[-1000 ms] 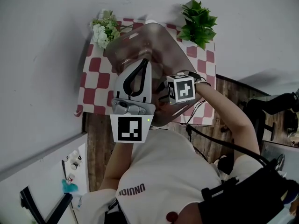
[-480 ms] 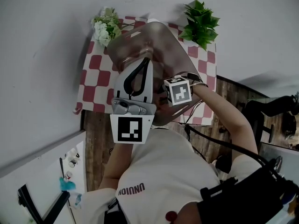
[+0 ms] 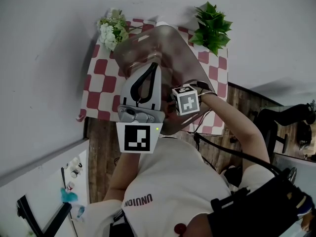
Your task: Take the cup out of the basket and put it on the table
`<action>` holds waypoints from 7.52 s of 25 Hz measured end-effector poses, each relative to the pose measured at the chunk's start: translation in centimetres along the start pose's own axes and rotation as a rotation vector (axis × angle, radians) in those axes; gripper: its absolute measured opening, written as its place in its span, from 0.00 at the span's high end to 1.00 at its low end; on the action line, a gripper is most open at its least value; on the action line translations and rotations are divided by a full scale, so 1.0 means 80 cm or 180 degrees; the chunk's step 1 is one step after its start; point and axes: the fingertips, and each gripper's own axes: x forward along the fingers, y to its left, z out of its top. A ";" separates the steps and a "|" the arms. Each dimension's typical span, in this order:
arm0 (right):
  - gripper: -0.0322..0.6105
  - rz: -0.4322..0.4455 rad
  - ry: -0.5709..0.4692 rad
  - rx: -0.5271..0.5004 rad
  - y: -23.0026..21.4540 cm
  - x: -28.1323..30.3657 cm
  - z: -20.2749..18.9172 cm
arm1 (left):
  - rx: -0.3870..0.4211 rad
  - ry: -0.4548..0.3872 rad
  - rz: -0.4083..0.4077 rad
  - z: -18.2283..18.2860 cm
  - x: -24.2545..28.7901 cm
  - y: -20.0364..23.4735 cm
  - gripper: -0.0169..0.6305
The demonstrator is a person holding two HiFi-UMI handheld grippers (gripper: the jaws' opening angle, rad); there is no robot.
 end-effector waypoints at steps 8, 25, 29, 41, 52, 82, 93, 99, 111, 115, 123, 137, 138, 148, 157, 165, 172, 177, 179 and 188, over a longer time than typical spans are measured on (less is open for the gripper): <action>0.85 -0.0012 -0.0005 -0.0003 -0.002 0.000 0.000 | -0.0016 0.0008 0.0028 0.000 0.000 0.002 0.95; 0.89 -0.0053 0.0042 0.0072 -0.004 0.000 -0.002 | -0.0014 -0.0003 0.0032 0.000 -0.003 0.006 0.95; 0.89 -0.0125 -0.0013 0.0144 -0.008 -0.005 0.002 | -0.0029 0.0011 0.0027 -0.001 -0.003 0.005 0.95; 0.89 -0.0482 -0.0228 0.0508 -0.036 -0.033 0.011 | -0.0002 0.0041 0.0006 -0.004 0.000 0.004 0.95; 0.89 -0.0856 -0.0362 0.0821 -0.060 -0.058 0.007 | -0.0017 0.0021 0.0104 -0.003 -0.001 0.007 0.95; 0.90 -0.1762 -0.0918 0.1140 -0.103 -0.141 0.026 | 0.0000 0.0023 0.0096 -0.003 -0.004 0.008 0.95; 0.89 -0.2064 -0.1117 0.1188 -0.105 -0.179 0.031 | -0.0004 0.0000 0.0055 0.000 -0.002 0.004 0.95; 0.90 -0.2157 -0.1187 0.1276 -0.104 -0.192 0.028 | 0.0007 0.0013 0.0055 0.000 -0.003 0.006 0.95; 0.89 -0.2353 -0.1389 0.1408 -0.099 -0.220 0.029 | 0.0003 -0.0001 0.0068 0.002 -0.005 0.013 0.95; 0.90 -0.2461 -0.1477 0.1501 -0.098 -0.229 0.026 | 0.0003 0.0011 0.0036 0.000 -0.004 0.010 0.95; 0.90 -0.2636 -0.1719 0.1687 -0.093 -0.251 0.021 | 0.0027 0.0026 -0.0018 0.002 -0.001 0.004 0.95; 0.89 -0.2873 -0.1911 0.1901 -0.083 -0.274 0.006 | 0.0056 0.0046 -0.0080 0.003 0.001 -0.002 0.95; 0.89 -0.2880 -0.1918 0.1917 -0.082 -0.275 0.005 | 0.0057 0.0047 -0.0085 0.003 0.001 -0.003 0.95; 0.89 -0.3058 -0.2095 0.2112 -0.073 -0.290 -0.005 | 0.0060 0.0050 -0.0141 0.001 0.004 -0.011 0.95; 0.89 -0.3215 -0.2215 0.2341 -0.066 -0.306 -0.032 | 0.0053 0.0071 -0.0170 -0.002 0.013 -0.022 0.95; 0.89 -0.3368 -0.2320 0.2472 -0.059 -0.322 -0.048 | 0.0047 0.0090 -0.0228 -0.006 0.020 -0.031 0.95; 0.89 -0.3541 -0.2408 0.2697 -0.052 -0.337 -0.075 | 0.0041 0.0116 -0.0271 -0.009 0.025 -0.038 0.95; 0.89 -0.3638 -0.2491 0.2844 -0.045 -0.345 -0.093 | 0.0062 0.0107 -0.0311 -0.010 0.027 -0.043 0.95; 0.89 -0.3663 -0.2543 0.2908 -0.042 -0.348 -0.100 | 0.0111 0.0101 -0.0340 -0.011 0.028 -0.045 0.95; 0.89 -0.3827 -0.2568 0.3110 -0.030 -0.357 -0.132 | 0.0066 0.0112 -0.0390 -0.012 0.036 -0.057 0.95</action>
